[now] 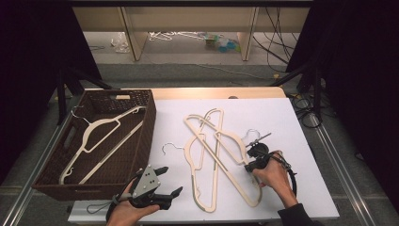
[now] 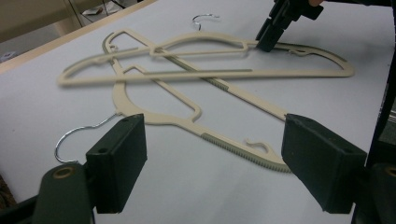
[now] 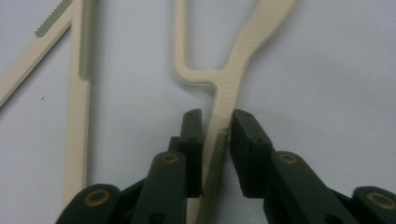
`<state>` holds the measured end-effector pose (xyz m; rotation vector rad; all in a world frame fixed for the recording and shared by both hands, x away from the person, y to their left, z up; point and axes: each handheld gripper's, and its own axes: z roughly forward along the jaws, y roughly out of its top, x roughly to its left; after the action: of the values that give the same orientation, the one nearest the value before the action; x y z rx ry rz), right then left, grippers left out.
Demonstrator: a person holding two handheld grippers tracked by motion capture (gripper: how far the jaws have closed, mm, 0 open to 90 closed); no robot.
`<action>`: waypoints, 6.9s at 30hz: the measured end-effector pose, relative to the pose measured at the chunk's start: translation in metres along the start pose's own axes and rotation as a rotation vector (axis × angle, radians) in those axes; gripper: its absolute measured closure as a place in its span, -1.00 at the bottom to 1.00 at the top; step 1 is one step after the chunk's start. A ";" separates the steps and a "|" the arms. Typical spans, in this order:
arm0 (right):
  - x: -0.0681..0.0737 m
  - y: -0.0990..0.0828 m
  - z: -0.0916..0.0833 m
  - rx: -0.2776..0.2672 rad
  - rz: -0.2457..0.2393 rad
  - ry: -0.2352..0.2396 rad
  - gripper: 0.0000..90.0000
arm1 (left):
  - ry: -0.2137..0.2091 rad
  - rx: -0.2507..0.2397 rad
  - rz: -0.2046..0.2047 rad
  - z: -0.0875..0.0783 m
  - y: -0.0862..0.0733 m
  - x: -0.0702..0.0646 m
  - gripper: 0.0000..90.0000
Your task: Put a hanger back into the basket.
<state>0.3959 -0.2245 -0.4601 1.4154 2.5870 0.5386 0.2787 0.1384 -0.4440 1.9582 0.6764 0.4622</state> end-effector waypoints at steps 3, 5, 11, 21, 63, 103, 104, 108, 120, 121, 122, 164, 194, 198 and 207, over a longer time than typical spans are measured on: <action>-0.002 -0.002 -0.002 -0.003 -0.027 0.014 0.78 | -0.004 0.003 0.005 0.000 -0.001 0.000 -0.51; -0.001 -0.002 -0.002 -0.004 -0.079 0.024 0.77 | -0.004 0.004 0.006 0.000 -0.001 0.000 -0.51; 0.008 -0.002 -0.010 -0.005 -0.180 0.017 0.78 | 0.001 0.007 0.011 0.001 0.000 0.001 -0.51; 0.021 -0.011 -0.033 -0.013 -0.320 0.000 0.78 | -0.001 0.022 0.013 0.022 0.013 0.007 -0.50; 0.051 -0.035 -0.074 -0.062 -0.542 0.019 0.78 | -0.210 0.178 0.210 0.148 0.057 0.013 0.21; 0.024 -0.034 -0.103 -0.445 -0.339 0.064 -0.19 | -0.325 0.176 0.043 0.074 0.104 0.017 0.89; 0.025 -0.035 -0.105 -0.453 -0.338 0.061 -0.20 | -0.328 0.166 0.028 0.072 0.106 0.019 0.89; 0.029 -0.039 -0.110 -0.480 -0.330 0.071 -0.24 | -0.301 0.140 -0.005 0.060 0.121 0.029 0.89; 0.033 -0.049 -0.104 -0.514 -0.270 0.129 -0.35 | -0.257 0.065 -0.079 0.027 0.163 0.049 0.89; 0.034 -0.051 -0.101 -0.501 -0.265 0.131 -0.34 | -0.247 0.052 -0.088 0.020 0.170 0.053 0.89; 0.034 -0.051 -0.100 -0.503 -0.266 0.134 -0.34 | -0.247 0.052 -0.088 0.020 0.170 0.053 0.89; 0.033 -0.060 -0.081 -0.461 -0.229 0.166 -0.37 | 0.164 -0.048 -0.158 -0.110 0.133 0.197 0.89; 0.032 -0.061 -0.076 -0.440 -0.226 0.170 -0.37 | 0.219 0.043 -0.234 -0.128 0.046 0.234 0.89; 0.032 -0.061 -0.075 -0.430 -0.224 0.175 -0.37 | 0.208 0.064 -0.248 -0.125 0.041 0.235 0.89; 0.033 -0.060 -0.074 -0.429 -0.231 0.176 -0.37 | 0.183 0.127 -0.273 -0.108 0.028 0.235 0.89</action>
<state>0.3088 -0.2442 -0.4130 0.9551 2.5032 1.1385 0.4056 0.3499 -0.3621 1.9179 1.0965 0.4414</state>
